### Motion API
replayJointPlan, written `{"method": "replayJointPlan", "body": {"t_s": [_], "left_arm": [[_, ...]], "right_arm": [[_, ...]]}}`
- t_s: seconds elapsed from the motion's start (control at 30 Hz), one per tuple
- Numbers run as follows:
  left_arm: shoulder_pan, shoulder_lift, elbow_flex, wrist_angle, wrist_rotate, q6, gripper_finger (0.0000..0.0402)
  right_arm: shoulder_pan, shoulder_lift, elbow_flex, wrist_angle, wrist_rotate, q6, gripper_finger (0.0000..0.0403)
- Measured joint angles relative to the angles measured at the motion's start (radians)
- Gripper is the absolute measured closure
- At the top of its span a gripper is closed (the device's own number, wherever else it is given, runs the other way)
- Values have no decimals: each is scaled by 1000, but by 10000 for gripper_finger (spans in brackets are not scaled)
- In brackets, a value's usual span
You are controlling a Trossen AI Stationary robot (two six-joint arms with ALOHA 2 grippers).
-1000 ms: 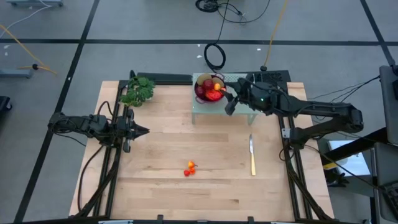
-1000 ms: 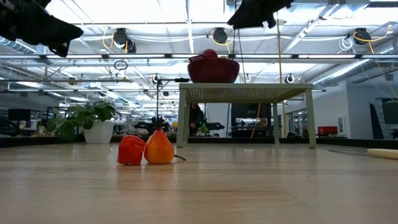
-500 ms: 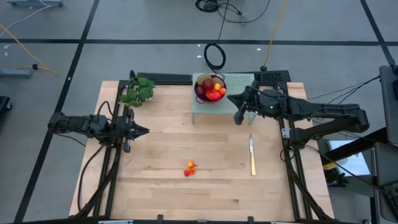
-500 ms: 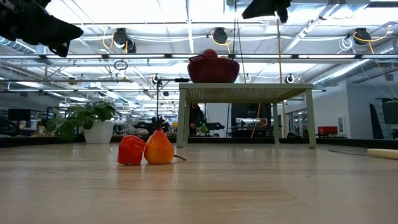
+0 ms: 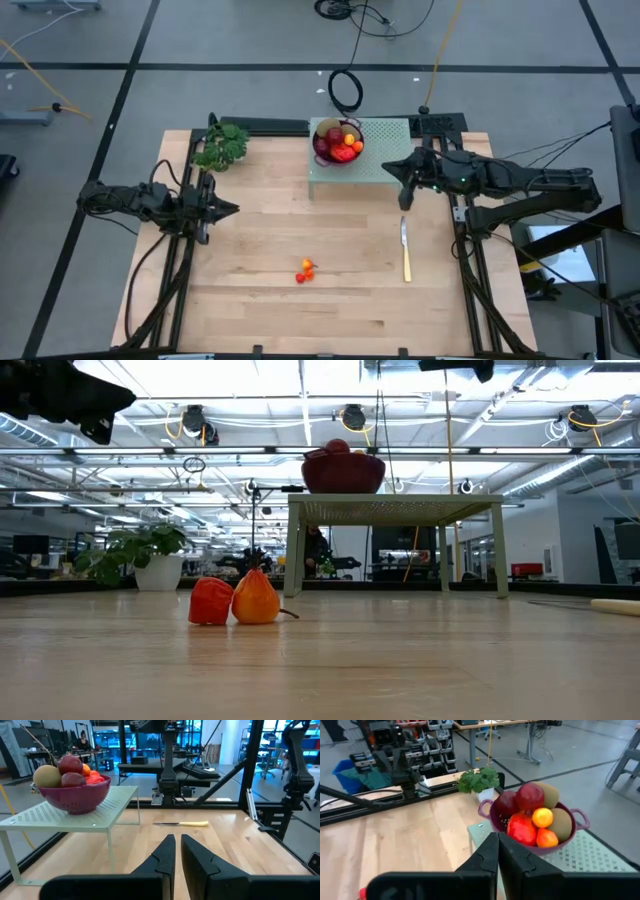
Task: Pick & Place Fruit
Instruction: Put the pear into the dark red colander on the shelf
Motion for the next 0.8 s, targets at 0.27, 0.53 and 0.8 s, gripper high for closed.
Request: {"method": "replayJointPlan", "body": {"t_s": [0.27,0.53,0.8], "left_arm": [[0,0,0,0,1,3,369],[0,4,0,2,3,-2,369],[0,158,0,100,-1,-43,369]], "right_arm": [[44,-79,-40,-19,0,25,402],[55,-225,-249,131,-7,78,403],[55,-396,-475,331,-84,105,403]]}}
